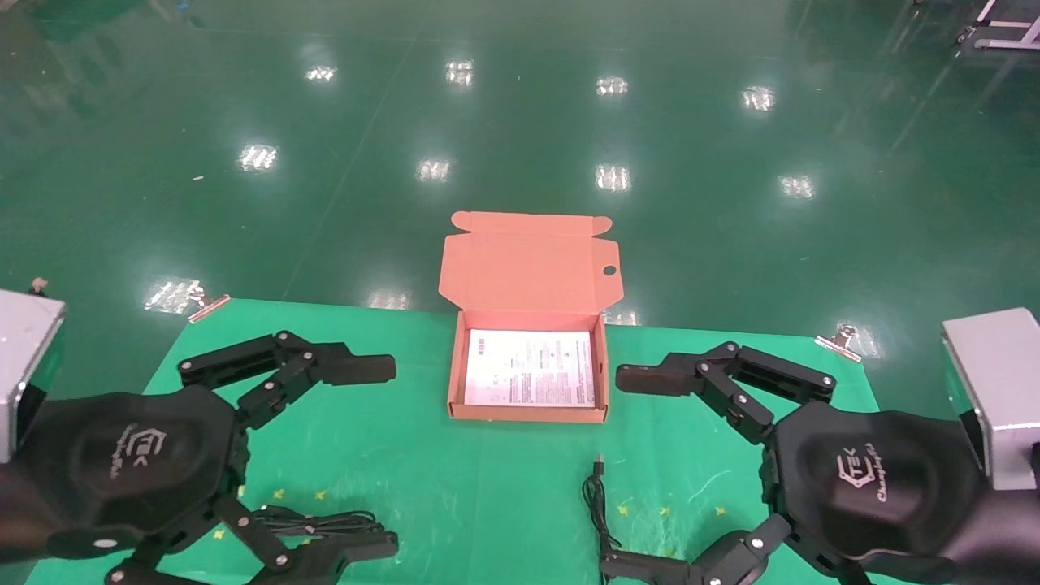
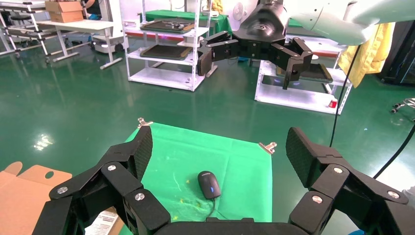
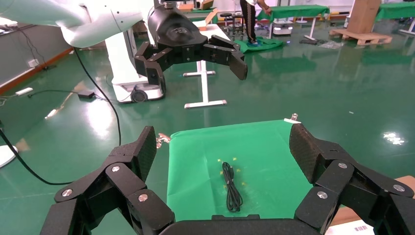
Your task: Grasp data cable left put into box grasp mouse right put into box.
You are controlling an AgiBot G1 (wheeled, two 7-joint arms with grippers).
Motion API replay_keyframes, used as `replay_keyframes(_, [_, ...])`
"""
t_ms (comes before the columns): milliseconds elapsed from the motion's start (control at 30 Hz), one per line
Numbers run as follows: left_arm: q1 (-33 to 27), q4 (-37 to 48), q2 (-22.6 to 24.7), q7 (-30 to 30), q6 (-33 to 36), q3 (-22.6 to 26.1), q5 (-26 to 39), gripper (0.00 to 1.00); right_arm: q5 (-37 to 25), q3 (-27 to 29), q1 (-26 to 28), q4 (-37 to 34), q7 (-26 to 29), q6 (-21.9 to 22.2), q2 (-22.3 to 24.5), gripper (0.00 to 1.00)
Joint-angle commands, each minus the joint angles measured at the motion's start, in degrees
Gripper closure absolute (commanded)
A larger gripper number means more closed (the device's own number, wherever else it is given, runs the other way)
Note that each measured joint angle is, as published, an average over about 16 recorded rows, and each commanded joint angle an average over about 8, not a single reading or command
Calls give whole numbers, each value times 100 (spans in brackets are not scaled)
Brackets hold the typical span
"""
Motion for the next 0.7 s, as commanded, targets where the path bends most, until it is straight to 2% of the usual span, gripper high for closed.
replay_keyframes(33, [0,15,4,0,-5,2,0,0,14,6,-5,-8,-4,-4,0,0])
replay_keyframes(300, [-175,-128,-43,-113,-19,160,391,0,-655,-198,202,245,-94,0,99,0])
replay_keyframes(700, [-1103,-259,120,-510,213,1043,2277,0,-2513,-960,1108,387,-910,-275,-92,0])
